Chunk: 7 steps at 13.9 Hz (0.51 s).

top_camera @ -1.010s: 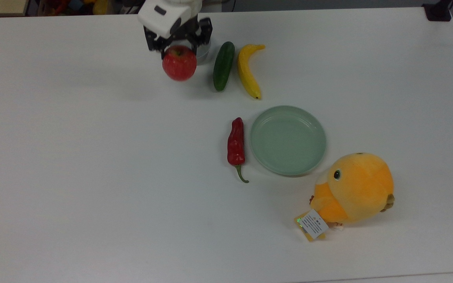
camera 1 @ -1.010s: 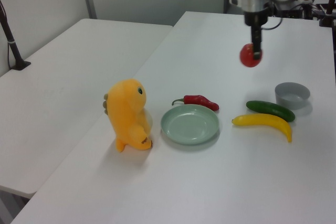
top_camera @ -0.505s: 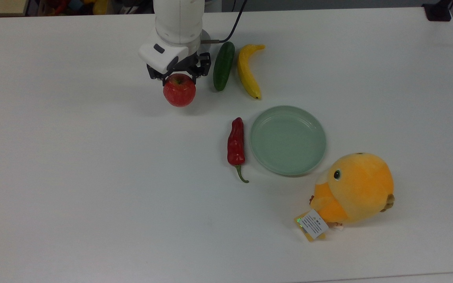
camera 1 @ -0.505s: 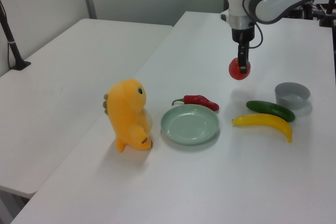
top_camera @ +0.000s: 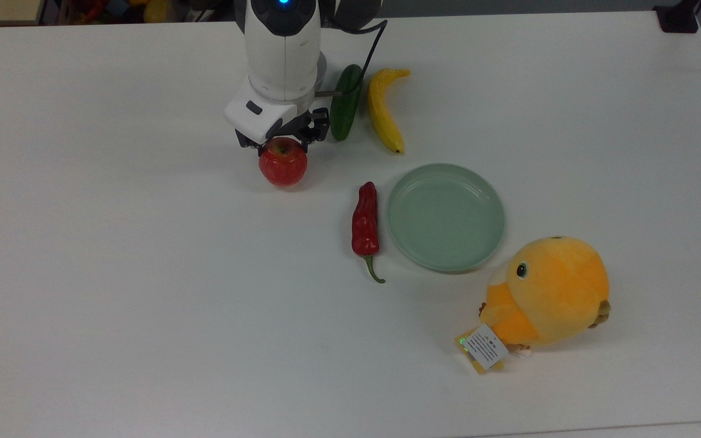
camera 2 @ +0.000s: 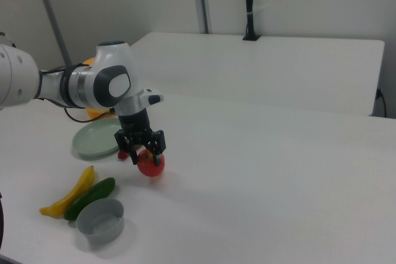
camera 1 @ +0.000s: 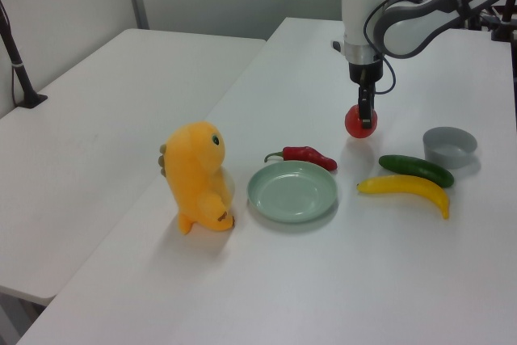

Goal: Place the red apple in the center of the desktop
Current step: 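Carry the apple away from the bowl and lower it onto the table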

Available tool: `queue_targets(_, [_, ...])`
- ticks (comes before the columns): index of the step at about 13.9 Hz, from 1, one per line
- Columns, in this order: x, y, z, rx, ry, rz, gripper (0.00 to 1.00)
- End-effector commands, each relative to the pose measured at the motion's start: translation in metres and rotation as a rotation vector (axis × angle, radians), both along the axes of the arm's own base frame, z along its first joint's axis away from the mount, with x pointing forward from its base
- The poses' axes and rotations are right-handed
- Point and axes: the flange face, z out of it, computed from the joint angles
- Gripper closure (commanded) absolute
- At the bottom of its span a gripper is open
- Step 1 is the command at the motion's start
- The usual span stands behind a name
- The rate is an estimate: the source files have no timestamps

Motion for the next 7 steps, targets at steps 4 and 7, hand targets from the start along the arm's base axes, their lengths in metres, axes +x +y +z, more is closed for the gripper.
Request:
queue_targets(4, [0.0029, 0.0063, 0.0034, 0.015, -0.017, -0.012, 0.00])
queue_targets(7, [0.0016, 0.0061, 0.0074, 0.014, -0.016, -0.015, 0.00])
